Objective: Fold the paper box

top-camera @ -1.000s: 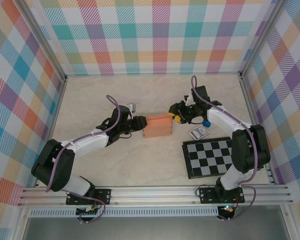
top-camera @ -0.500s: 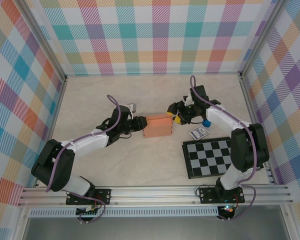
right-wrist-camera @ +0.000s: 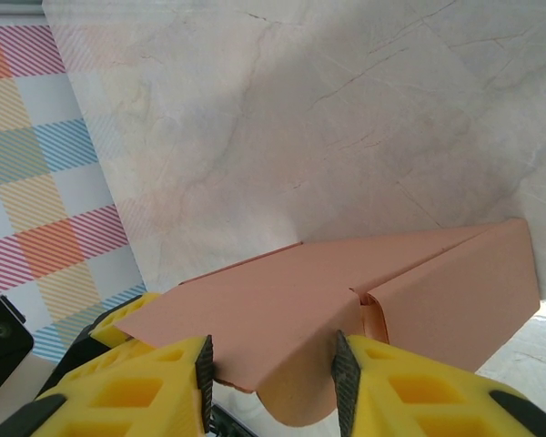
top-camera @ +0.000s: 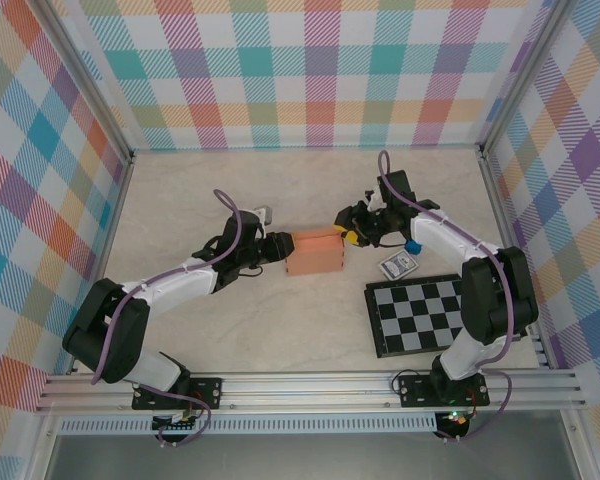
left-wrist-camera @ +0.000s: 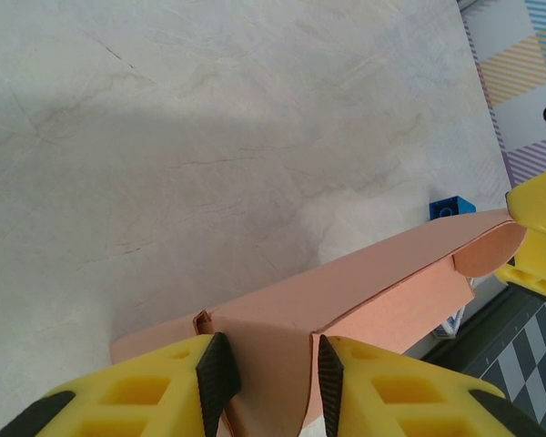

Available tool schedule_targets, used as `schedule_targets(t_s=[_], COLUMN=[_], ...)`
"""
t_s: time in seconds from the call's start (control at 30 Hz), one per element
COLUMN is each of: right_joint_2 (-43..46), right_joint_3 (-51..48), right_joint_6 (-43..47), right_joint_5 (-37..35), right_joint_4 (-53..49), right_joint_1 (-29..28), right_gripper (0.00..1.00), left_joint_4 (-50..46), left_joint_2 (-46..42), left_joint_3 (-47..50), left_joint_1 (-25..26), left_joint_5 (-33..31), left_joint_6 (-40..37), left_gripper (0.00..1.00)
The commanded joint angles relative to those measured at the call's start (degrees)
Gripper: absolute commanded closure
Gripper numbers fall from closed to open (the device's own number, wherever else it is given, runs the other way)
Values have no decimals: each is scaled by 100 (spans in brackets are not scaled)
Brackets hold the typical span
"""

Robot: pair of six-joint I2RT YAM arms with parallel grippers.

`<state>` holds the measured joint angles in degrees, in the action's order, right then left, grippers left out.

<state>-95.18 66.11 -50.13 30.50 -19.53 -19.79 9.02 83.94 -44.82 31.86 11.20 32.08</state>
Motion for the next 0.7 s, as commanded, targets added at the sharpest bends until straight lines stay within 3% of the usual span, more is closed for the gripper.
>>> schedule_targets(t_s=[0.0,0.2,0.67], right_joint_2=[-118,-28,-189], right_joint_3=[12,109,647], right_joint_6=[138,287,411], right_joint_5=[-136,-282,-384], right_joint_4=[-385,-655,-1169], right_joint_1=[-117,-118,-49], right_gripper=[61,52,42], left_joint_4=[-321,-321,-330], left_joint_2=[133,105,91], left_joint_3=[104,127,160], left_joint_1=[87,93,93], left_joint_5=[-30,-57,-81], left_joint_6=[-48,-105,-141], left_gripper=[64,64,64])
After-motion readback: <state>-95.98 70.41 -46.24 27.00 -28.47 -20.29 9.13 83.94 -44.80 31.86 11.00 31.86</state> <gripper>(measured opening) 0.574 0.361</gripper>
